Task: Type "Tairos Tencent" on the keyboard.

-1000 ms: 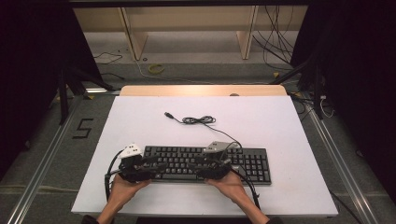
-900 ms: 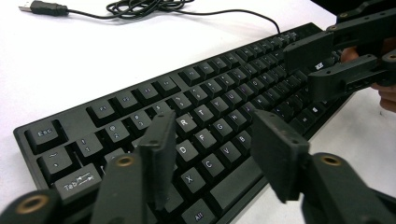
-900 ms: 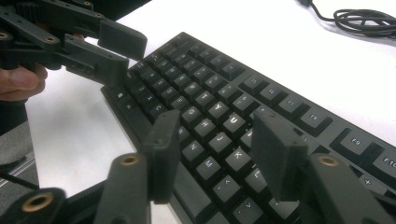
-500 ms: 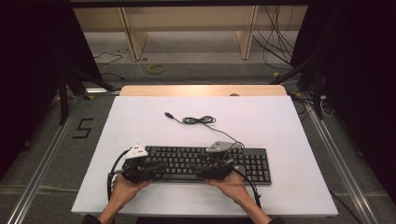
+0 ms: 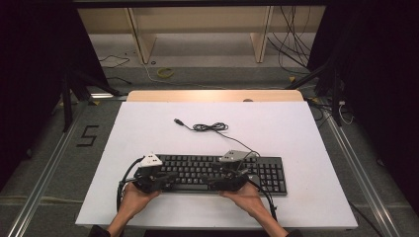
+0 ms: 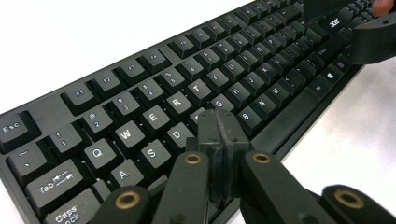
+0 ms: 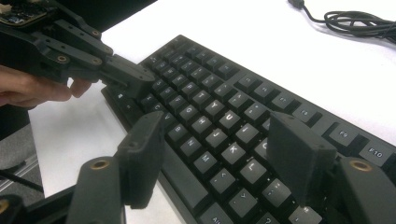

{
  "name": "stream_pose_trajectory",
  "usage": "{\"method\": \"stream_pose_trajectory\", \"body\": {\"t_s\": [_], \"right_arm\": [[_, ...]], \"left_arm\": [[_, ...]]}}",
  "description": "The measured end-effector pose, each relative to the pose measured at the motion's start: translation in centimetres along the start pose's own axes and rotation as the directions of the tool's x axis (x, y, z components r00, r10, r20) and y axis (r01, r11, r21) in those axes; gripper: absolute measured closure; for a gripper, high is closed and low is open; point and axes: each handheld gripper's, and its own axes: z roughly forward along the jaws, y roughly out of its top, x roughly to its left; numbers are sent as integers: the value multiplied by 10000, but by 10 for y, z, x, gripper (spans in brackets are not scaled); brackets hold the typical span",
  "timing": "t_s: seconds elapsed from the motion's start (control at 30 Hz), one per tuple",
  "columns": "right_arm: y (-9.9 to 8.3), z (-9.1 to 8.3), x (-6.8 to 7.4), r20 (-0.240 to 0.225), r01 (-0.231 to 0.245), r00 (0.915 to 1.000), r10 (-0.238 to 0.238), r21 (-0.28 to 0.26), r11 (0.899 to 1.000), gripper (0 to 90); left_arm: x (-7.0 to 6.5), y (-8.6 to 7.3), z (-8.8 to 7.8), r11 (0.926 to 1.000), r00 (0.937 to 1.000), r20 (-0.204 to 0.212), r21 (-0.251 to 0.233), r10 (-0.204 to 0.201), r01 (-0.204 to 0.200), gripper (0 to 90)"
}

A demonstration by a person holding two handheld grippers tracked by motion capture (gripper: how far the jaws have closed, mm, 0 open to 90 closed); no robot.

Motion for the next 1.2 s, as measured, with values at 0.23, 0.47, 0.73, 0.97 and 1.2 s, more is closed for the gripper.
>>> {"method": "stream_pose_trajectory", "body": {"t_s": [0.23, 0.47, 0.73, 0.97, 1.2], "right_arm": [[-2, -1, 0, -32, 21, 10000, -21, -33, 10000, 367], [-2, -2, 0, -71, 11, 10000, -12, -6, 10000, 365], [-3, -3, 1, -82, 23, 10000, -22, 14, 10000, 364], [-3, -4, 1, -76, 27, 10000, -27, -23, 10000, 361], [-4, -6, 1, -57, 1, 10000, -1, -46, 10000, 361]], "left_arm": [[-1, 1, 4, 9998, 10000, 42, 194, -24, 23, 894], [0, 1, 9, 9991, 10000, 37, 425, -61, 59, 894], [-1, 1, 14, 9982, 10000, 62, 603, -48, 44, 894], [0, -1, 17, 9972, 9999, 92, 752, -59, 52, 895], [0, -2, 17, 9976, 9999, 121, 681, -94, 85, 895]]}}
